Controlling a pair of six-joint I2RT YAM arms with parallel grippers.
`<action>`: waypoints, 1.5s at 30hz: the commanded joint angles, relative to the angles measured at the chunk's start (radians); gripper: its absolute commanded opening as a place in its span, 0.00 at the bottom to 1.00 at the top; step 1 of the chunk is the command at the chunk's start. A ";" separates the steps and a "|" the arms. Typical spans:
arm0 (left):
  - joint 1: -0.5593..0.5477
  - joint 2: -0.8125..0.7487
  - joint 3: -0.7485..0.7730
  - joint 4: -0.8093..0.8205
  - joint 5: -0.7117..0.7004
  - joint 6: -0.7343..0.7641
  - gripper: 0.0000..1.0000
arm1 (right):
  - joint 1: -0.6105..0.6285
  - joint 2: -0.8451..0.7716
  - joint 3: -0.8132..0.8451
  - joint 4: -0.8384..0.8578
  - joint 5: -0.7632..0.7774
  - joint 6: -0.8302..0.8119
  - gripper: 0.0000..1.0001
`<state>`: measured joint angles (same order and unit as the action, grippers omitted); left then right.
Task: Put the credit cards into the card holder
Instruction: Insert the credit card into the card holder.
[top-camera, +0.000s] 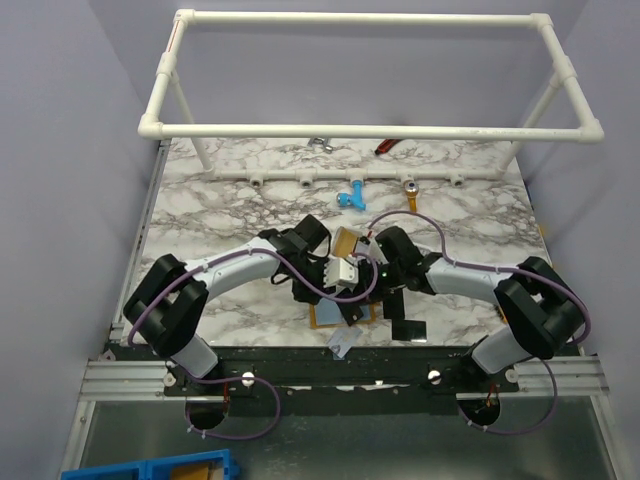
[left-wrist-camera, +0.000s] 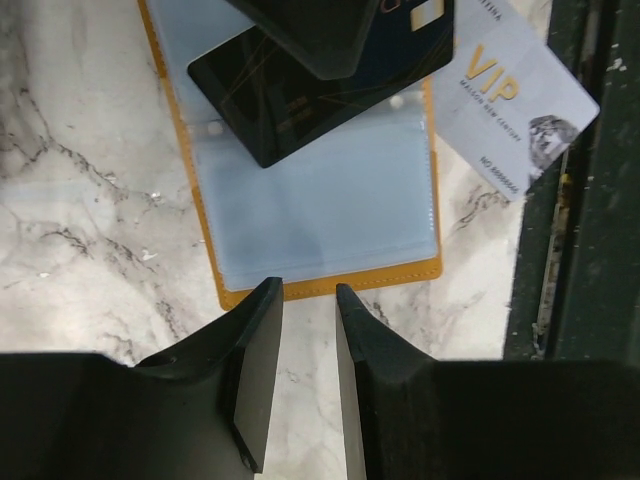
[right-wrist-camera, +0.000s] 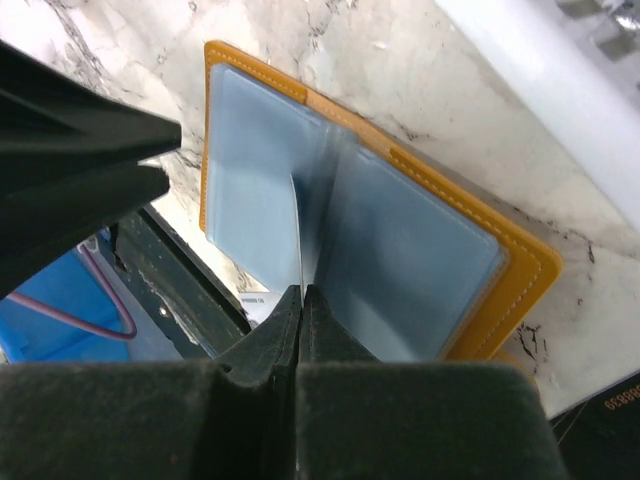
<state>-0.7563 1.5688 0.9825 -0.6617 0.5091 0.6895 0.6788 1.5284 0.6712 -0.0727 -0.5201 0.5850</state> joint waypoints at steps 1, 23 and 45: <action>-0.053 -0.011 -0.013 0.082 -0.108 0.067 0.30 | -0.014 -0.035 -0.051 0.026 -0.012 0.006 0.01; -0.151 0.022 -0.116 0.145 -0.272 0.159 0.30 | -0.064 -0.023 -0.120 0.165 -0.177 0.033 0.01; -0.170 0.005 -0.153 0.119 -0.284 0.196 0.30 | -0.088 0.090 -0.084 0.331 -0.066 0.070 0.01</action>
<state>-0.9188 1.5566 0.8761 -0.4866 0.2474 0.8604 0.5953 1.5845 0.5701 0.2028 -0.6449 0.6407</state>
